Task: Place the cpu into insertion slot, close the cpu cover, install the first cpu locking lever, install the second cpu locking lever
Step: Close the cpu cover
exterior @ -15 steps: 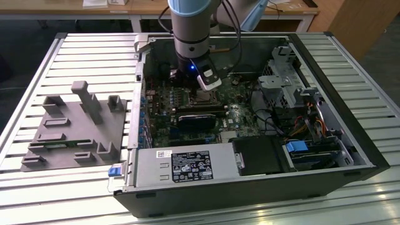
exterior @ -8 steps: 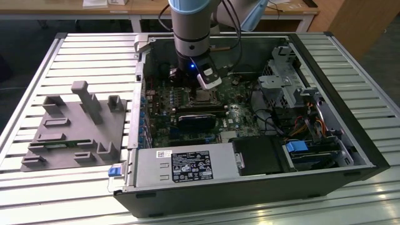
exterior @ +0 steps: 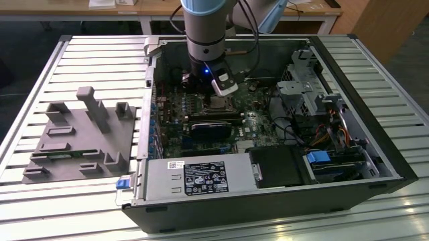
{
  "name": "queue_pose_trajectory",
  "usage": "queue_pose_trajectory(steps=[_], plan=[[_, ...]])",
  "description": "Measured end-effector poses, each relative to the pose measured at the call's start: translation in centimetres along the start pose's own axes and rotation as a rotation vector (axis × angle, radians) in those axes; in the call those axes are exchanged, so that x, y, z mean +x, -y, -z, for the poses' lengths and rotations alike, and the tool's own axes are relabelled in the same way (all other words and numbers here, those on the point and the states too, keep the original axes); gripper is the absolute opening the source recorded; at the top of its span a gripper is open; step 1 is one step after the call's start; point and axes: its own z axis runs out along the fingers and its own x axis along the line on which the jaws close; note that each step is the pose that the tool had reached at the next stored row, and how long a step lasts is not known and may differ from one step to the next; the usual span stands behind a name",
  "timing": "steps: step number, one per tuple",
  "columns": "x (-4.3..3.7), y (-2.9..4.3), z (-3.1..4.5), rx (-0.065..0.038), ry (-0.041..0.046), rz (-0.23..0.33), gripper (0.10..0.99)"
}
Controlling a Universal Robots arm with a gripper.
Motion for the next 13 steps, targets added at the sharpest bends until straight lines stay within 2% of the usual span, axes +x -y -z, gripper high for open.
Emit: queue_pose_trajectory(steps=[8,13], plan=[[-0.17,0.0,-0.17,-0.001,-0.0041,0.028,0.106],[0.47,0.06,-0.13,-0.002,0.0003,0.029,0.106]])
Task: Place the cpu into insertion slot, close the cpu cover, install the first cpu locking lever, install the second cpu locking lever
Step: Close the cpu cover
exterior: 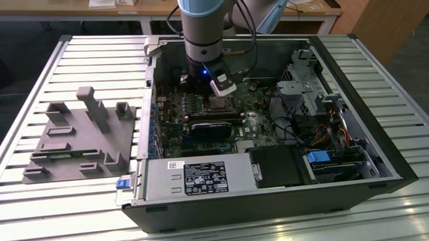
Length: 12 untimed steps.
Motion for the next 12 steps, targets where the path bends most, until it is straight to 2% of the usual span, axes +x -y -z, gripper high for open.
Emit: queue_pose_trajectory(steps=[7,12], plan=[[-0.03,0.04,-0.2,0.001,0.0002,0.0,0.106],[-0.63,-0.01,-0.27,0.0,0.0007,0.0,0.106]])
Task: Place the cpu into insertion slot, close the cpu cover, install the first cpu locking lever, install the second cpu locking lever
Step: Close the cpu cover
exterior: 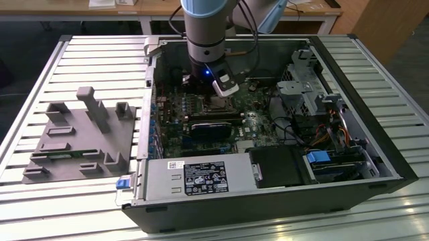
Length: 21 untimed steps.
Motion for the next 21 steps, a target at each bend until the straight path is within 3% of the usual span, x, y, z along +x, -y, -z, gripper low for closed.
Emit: queue_pose_trajectory(steps=[7,16,21], plan=[[-0.18,-0.03,0.02,0.0,0.0,0.0,0.106],[-0.17,-0.07,0.42,0.013,0.0012,0.001,0.106],[0.43,-0.03,0.41,0.013,0.0049,0.001,0.106]])
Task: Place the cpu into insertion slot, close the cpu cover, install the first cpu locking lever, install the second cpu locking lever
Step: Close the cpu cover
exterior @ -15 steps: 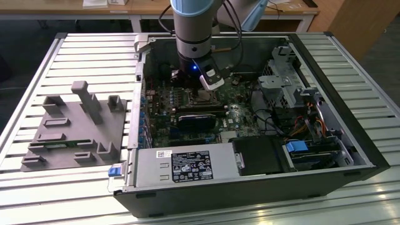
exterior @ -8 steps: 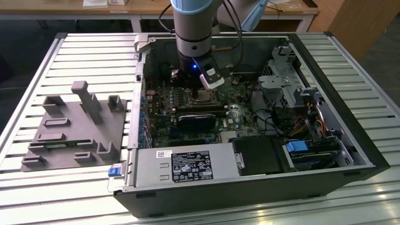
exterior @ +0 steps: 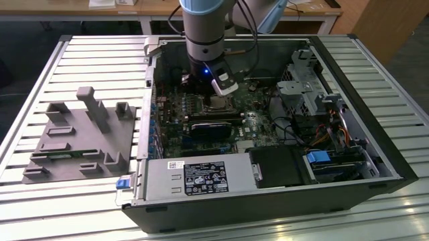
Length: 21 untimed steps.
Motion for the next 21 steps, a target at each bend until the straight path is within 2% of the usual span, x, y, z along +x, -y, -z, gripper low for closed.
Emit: queue_pose_trajectory(steps=[8,15,21], plan=[[0.11,0.08,-0.46,0.002,-0.0001,0.0,0.106],[0.1,0.07,-0.48,0.003,0.0003,0.0,0.106],[0.05,0.02,-0.16,0.002,0.0003,0.0,0.106]])
